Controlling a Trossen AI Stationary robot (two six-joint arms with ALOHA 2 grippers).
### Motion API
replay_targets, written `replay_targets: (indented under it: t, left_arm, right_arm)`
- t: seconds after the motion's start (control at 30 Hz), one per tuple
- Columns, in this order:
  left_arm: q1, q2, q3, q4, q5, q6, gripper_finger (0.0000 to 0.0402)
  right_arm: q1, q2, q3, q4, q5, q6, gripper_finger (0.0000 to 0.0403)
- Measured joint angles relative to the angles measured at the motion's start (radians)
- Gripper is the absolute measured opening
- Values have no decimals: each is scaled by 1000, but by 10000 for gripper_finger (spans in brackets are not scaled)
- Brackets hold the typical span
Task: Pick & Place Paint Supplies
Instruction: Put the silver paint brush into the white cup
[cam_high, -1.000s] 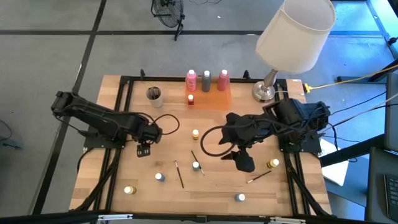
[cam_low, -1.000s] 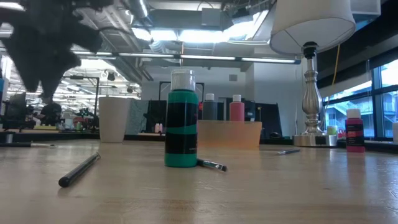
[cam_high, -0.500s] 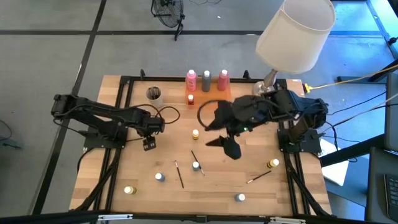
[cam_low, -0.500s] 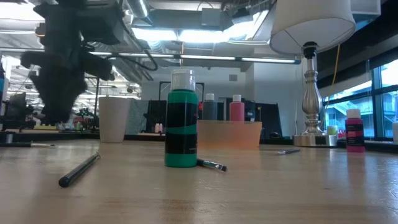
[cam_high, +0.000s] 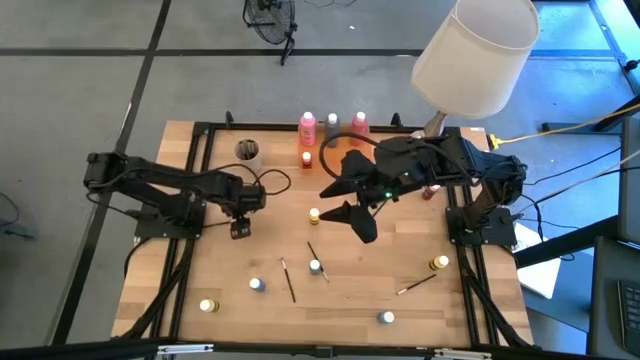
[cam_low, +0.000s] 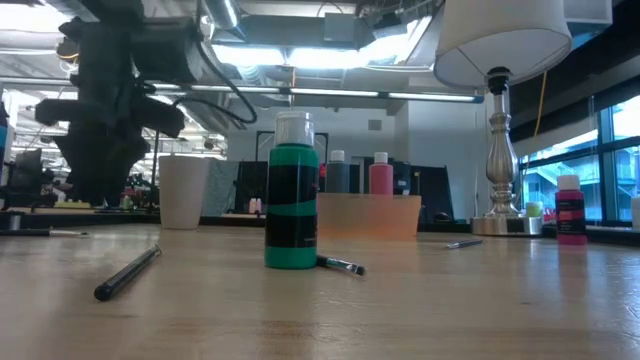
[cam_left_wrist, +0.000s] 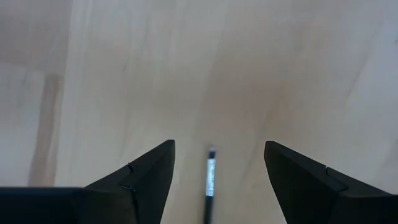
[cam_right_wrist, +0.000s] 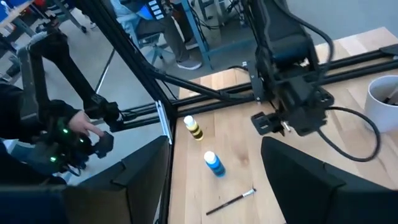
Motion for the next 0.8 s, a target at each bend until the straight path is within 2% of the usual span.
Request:
replay_targets:
  t: [0.27, 0.53, 0.8]
  left_arm:
    - [88, 110, 0, -5, 26, 5, 244]
    - [80, 222, 5, -11, 37, 12, 244]
    - [78, 240, 3, -8, 36, -18, 244]
  right_arm:
    - [0, 0, 0, 14, 0, 3, 261]
    - [0, 0, 0, 46, 2, 43, 261]
    - [3, 0, 0, 79, 3, 47, 261]
